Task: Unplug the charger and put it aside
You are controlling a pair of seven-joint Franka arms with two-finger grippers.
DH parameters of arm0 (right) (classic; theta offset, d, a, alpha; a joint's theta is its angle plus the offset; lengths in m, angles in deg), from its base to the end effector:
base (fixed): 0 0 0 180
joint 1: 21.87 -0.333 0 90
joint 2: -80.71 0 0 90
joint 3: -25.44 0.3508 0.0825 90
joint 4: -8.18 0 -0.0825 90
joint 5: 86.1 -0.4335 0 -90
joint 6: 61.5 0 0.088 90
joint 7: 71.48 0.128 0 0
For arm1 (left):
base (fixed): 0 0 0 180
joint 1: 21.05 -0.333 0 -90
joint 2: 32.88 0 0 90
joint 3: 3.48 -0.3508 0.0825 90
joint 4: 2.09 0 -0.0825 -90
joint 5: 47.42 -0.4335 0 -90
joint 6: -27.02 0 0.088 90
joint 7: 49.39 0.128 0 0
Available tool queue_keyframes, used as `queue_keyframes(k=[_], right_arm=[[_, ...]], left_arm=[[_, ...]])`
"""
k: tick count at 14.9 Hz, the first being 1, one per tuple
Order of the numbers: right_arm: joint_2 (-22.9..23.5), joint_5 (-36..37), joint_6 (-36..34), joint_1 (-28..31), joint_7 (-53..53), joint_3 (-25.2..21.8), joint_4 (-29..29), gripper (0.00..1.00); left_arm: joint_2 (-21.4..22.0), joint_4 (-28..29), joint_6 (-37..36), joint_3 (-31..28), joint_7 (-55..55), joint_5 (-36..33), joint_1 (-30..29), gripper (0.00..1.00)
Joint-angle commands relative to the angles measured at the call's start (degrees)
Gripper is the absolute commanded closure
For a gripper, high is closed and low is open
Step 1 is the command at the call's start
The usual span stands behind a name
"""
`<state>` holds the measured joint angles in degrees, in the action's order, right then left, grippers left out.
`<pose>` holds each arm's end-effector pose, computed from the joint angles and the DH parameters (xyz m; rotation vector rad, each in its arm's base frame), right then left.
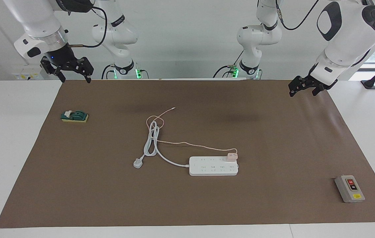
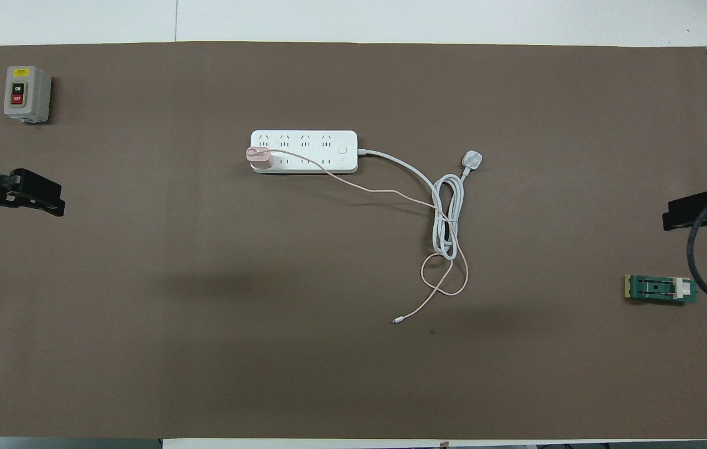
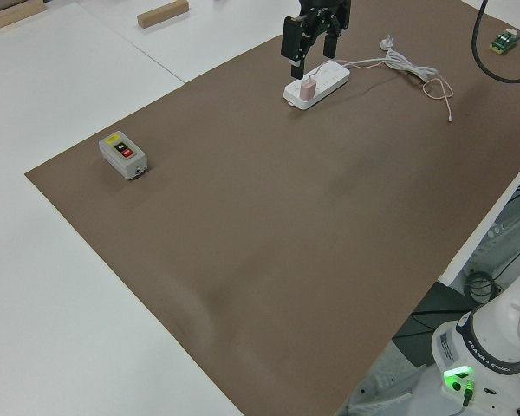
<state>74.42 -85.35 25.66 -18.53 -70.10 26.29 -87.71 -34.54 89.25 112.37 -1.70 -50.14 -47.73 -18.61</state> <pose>0.5584 -0.0256 0.6446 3.1248 -0.1063 -0.0668 0.5985 -0.0432 0.6024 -3.1229 0.0945 0.2084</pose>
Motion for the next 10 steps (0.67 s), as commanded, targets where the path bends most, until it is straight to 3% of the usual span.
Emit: queue_keyframes(k=[1,5,10], right_arm=[[-1.0,0.2,2.8,-0.1,5.5,0.2,-1.4,0.0],[-0.3,0.7,5.8,-0.6,17.2,0.6,-1.4,0.0],[2.6,0.3,6.8,-3.9,45.1,0.7,-1.1,0.0]], left_arm=[[1.5,1.5,-1.0,0.0,-0.3,0.4,-0.2,0.0],[2.5,4.6,4.1,0.1,-13.5,0.4,0.6,0.0],[1.4,7.3,10.6,0.2,-30.5,2.9,1.8,0.0]])
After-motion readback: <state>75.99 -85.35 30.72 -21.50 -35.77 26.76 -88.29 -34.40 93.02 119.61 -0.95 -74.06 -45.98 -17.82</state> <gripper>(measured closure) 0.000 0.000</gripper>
